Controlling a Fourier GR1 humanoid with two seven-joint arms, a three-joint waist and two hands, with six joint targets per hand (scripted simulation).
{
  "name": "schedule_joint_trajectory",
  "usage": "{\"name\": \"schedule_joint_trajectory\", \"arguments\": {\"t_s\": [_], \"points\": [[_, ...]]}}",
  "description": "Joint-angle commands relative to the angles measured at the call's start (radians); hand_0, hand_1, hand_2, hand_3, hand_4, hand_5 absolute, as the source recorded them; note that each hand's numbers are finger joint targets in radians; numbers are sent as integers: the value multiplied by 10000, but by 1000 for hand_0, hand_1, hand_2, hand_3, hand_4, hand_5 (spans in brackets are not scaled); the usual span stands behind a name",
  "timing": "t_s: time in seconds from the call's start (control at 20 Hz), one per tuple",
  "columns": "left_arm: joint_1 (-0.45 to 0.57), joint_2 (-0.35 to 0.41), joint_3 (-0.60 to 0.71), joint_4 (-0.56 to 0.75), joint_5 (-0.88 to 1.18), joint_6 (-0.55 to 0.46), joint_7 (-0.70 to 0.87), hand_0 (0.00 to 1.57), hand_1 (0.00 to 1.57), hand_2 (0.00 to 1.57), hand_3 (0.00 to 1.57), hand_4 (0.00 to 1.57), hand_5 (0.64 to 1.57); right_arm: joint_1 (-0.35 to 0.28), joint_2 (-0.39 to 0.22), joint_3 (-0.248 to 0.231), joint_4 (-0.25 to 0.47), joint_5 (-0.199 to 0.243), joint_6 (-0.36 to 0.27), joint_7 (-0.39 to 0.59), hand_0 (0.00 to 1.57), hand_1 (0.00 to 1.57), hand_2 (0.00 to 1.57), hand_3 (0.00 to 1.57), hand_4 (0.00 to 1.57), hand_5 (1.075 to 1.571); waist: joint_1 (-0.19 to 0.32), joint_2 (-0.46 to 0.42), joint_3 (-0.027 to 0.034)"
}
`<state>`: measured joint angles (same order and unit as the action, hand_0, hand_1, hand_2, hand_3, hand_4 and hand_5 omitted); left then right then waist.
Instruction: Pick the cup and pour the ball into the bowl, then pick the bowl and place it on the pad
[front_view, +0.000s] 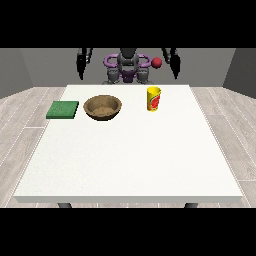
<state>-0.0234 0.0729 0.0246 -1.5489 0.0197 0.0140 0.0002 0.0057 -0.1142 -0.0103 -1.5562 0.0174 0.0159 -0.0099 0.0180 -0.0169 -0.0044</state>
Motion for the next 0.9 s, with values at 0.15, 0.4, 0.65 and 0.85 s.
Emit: {"name": "schedule_joint_trajectory", "arguments": {"t_s": [0.15, 0.4, 0.65, 0.85], "points": [[-215, 405, 60, -890, 54, -93, 790, 0, 0, 0, 0, 0, 1557, -123, -412, -163, -867, -93, 75, 785, 0, 0, 0, 0, 0, 1569, -94, -2306, 29], [-844, 286, 536, -1925, 1434, -291, 2230, 0, 0, 0, 0, 0, 1557, 299, -1212, -1687, -787, -2313, 1596, 788, 0, 0, 0, 0, 0, 1570, -228, -2054, 50], [-662, 1005, 1794, -1391, 2027, -1001, 735, 0, 0, 0, 0, 0, 1547, 18, -1090, -2051, -1048, -2645, 1778, 313, 0, 0, 0, 0, 0, 1570, -350, -716, 43], [-565, 684, 1733, -708, 1637, -978, -502, 0, 0, 0, 0, 0, 1542, -73, -1153, -1948, -1596, -2555, 1923, 639, 0, 0, 0, 0, 0, 1570, -589, -318, 41]]}}
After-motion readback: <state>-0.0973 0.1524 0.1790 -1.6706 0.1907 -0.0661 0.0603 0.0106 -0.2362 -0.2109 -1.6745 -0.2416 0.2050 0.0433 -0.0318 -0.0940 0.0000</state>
